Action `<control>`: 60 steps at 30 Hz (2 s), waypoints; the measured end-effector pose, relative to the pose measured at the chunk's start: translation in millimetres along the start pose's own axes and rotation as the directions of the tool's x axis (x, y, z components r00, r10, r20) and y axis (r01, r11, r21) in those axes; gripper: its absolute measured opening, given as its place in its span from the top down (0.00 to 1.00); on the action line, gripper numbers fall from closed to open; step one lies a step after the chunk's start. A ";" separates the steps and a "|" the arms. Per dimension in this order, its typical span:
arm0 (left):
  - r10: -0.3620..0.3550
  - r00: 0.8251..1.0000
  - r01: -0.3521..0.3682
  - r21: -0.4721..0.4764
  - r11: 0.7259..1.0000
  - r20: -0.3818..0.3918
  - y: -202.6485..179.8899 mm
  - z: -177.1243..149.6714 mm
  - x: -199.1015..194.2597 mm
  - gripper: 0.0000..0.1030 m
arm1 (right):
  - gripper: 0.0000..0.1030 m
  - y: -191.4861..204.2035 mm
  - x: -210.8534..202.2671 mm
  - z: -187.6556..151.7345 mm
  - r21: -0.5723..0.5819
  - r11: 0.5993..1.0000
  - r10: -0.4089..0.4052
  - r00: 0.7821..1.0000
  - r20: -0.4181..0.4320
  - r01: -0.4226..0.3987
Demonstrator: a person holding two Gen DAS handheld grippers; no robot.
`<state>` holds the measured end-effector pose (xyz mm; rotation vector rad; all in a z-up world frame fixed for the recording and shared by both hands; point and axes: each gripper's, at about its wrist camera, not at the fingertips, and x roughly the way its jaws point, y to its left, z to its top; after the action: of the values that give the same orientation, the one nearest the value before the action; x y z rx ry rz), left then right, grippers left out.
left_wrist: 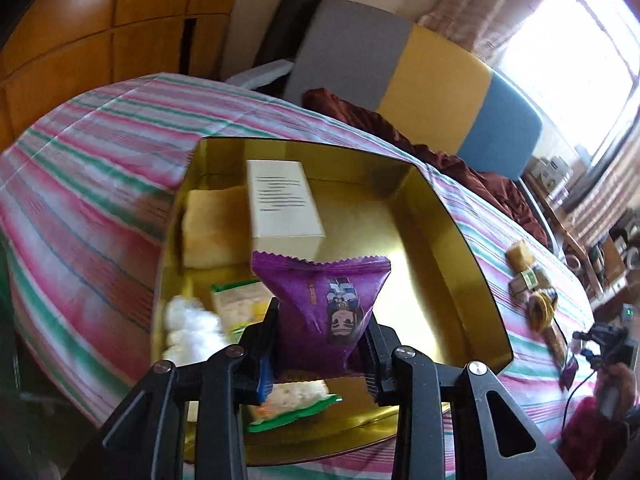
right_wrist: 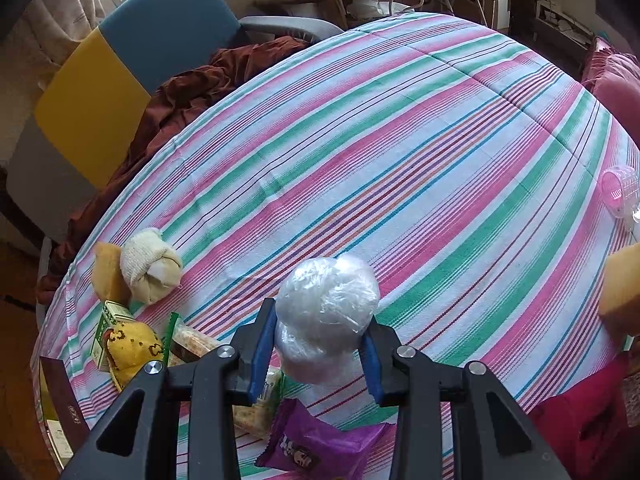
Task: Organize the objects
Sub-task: 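Carry both items over the gold tray and release the packet and ball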
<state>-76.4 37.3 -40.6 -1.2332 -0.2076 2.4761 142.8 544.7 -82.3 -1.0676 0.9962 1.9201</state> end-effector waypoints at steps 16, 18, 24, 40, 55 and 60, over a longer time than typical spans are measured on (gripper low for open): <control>0.131 0.991 -0.129 0.057 0.990 -0.030 -9.1 -6.5 29.2 0.48 | 0.63 4.2 7.3 4.9 -0.005 1.000 -0.004 1.000 -0.003 0.004; 0.153 0.988 -0.152 0.060 0.986 -0.009 -5.4 -10.4 21.0 0.48 | 0.63 3.8 4.7 5.0 -0.003 1.000 0.001 1.000 0.008 -0.001; 0.162 0.986 -0.164 0.055 0.985 0.032 8.9 -18.1 -7.0 0.47 | 0.63 5.5 -16.7 3.7 -0.016 0.999 0.042 0.994 0.100 -0.041; 0.156 0.986 -0.156 -0.010 0.988 0.061 45.1 -25.1 -42.6 0.39 | 0.63 245.5 -120.7 -136.3 -0.730 0.603 0.406 0.911 -0.067 -0.322; 0.168 0.983 -0.164 -0.049 0.985 0.072 55.2 -24.3 -45.9 0.34 | 0.52 379.5 -46.2 -305.8 -0.792 0.338 0.256 0.859 -0.443 -0.509; 0.178 0.981 -0.174 -0.057 0.983 0.074 55.5 -25.4 -45.8 0.33 | 0.34 374.9 -41.3 -316.1 -0.766 0.331 0.249 0.834 -0.492 -0.551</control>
<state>-45.2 -32.3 -38.1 -1.2224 -0.1894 2.6895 -51.6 93.4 -54.9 -1.8723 0.2690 2.9257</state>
